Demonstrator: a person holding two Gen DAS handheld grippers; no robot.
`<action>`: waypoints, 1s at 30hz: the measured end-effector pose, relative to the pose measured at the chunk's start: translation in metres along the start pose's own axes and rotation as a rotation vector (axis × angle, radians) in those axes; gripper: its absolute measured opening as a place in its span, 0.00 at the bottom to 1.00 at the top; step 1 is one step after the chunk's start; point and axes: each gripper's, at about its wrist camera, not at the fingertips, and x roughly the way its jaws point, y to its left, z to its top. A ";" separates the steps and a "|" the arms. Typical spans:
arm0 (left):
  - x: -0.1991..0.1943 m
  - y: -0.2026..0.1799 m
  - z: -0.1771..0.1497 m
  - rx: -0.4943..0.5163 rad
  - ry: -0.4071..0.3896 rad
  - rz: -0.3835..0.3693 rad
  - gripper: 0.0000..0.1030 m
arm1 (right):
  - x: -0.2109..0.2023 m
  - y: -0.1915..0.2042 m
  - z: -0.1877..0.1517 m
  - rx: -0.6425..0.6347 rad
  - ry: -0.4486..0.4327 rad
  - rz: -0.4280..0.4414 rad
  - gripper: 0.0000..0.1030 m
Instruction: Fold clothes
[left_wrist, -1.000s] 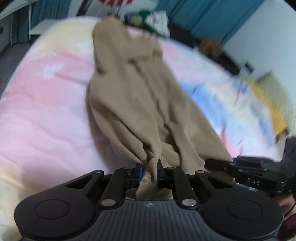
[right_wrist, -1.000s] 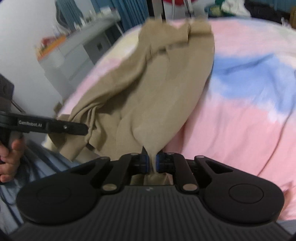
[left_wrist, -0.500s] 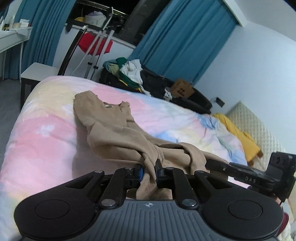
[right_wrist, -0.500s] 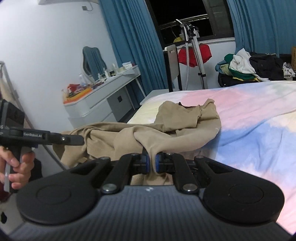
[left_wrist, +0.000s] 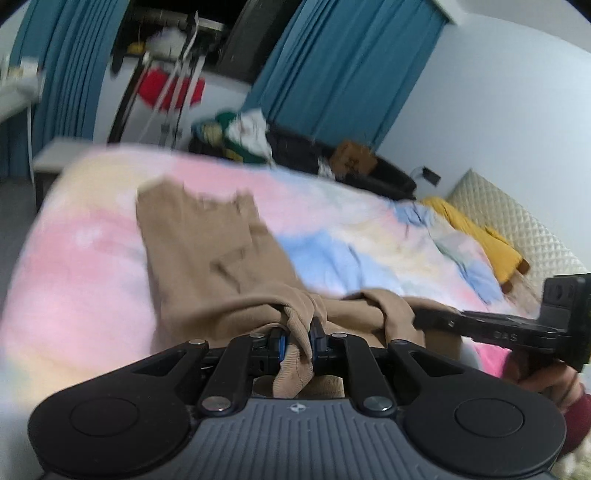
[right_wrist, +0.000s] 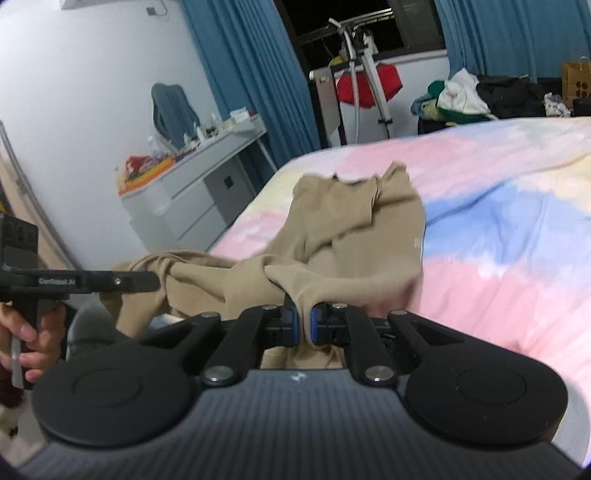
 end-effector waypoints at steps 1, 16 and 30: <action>0.005 -0.001 0.012 0.015 -0.016 0.012 0.12 | 0.003 -0.001 0.008 -0.002 -0.015 -0.002 0.10; 0.182 0.060 0.123 0.002 -0.104 0.197 0.14 | 0.187 -0.077 0.100 0.044 -0.055 -0.153 0.10; 0.303 0.131 0.070 -0.005 0.044 0.349 0.22 | 0.302 -0.122 0.061 0.015 0.077 -0.228 0.12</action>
